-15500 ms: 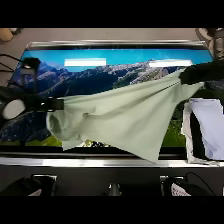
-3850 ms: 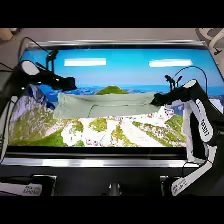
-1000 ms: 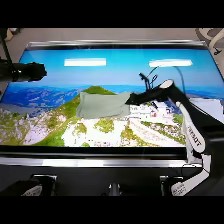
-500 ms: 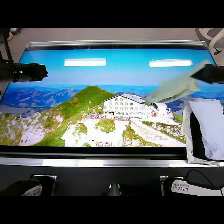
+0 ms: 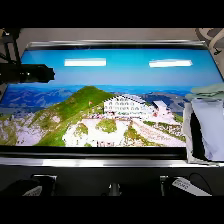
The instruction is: Fold the shirts.
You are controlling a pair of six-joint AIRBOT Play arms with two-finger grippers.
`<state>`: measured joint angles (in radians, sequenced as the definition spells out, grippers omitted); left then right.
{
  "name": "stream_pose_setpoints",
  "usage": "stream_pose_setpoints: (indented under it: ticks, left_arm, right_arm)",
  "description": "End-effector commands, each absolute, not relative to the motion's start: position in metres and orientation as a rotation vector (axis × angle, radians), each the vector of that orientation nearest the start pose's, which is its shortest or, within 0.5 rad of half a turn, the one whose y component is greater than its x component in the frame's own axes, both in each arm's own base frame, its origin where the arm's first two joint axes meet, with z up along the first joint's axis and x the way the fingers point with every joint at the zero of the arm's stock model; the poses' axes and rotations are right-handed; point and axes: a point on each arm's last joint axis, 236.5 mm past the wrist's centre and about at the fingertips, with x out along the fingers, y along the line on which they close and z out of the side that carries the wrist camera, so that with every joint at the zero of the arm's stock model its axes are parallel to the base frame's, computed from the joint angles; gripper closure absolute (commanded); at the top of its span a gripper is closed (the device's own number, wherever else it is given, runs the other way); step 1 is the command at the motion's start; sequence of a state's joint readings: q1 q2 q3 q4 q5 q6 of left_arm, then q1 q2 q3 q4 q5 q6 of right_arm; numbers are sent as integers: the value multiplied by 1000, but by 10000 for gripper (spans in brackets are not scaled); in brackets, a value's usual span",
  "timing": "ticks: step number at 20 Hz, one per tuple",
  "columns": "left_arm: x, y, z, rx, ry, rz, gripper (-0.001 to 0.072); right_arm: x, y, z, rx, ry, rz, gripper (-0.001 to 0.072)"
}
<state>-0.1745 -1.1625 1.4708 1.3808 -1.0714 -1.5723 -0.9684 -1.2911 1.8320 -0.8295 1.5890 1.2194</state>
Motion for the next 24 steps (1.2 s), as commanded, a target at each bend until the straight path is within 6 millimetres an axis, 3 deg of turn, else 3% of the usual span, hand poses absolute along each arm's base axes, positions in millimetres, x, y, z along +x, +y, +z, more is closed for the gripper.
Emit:
stream_pose_setpoints:
  ticks: [1,2,4,6,8,11,13,15,16,17,18,19,21,22,24]
  left_arm:
    - [428,-124,202,-66,750,-312,675]
    - [431,-124,204,-70,735,-312,675]
    - [434,-124,207,-73,718,-310,675]
    - [435,-125,208,-74,714,-310,675]
    - [435,-125,208,-74,713,-310,674]
    - [435,-125,208,-74,713,-310,675]
    - [434,-127,208,-75,714,-316,675]
    - [433,-129,208,-74,714,-319,675]
    - [433,-131,208,-75,715,-326,675]
    - [433,-131,208,-75,715,-327,675]
    - [432,-132,208,-75,715,-329,675]
    - [433,-133,209,-75,713,-329,674]
    - [434,-133,211,-77,703,-329,674]
    - [435,-133,214,-77,691,-329,674]
    - [441,-135,230,-47,630,-342,676]
  right_arm:
    - [300,-211,274,453,742,-118,693]
    - [287,-209,269,444,784,-130,692]
    - [250,-213,241,426,972,-214,692]
    - [230,-225,223,414,1056,-312,692]
    - [208,-226,190,447,1168,-351,692]
    - [169,-205,132,522,1347,-361,692]
    - [152,-187,96,575,1420,-351,692]
    - [136,-182,67,583,1468,-387,690]
    - [131,-184,58,573,1480,-408,607]
    - [129,-187,55,558,1481,-420,304]
    - [132,-193,55,531,1462,-427,118]
    - [141,-207,60,476,1413,-448,55]
    - [162,-238,90,354,1281,-497,34]
    - [180,-261,121,273,1158,-549,36]
    - [224,-296,209,105,842,-616,47]
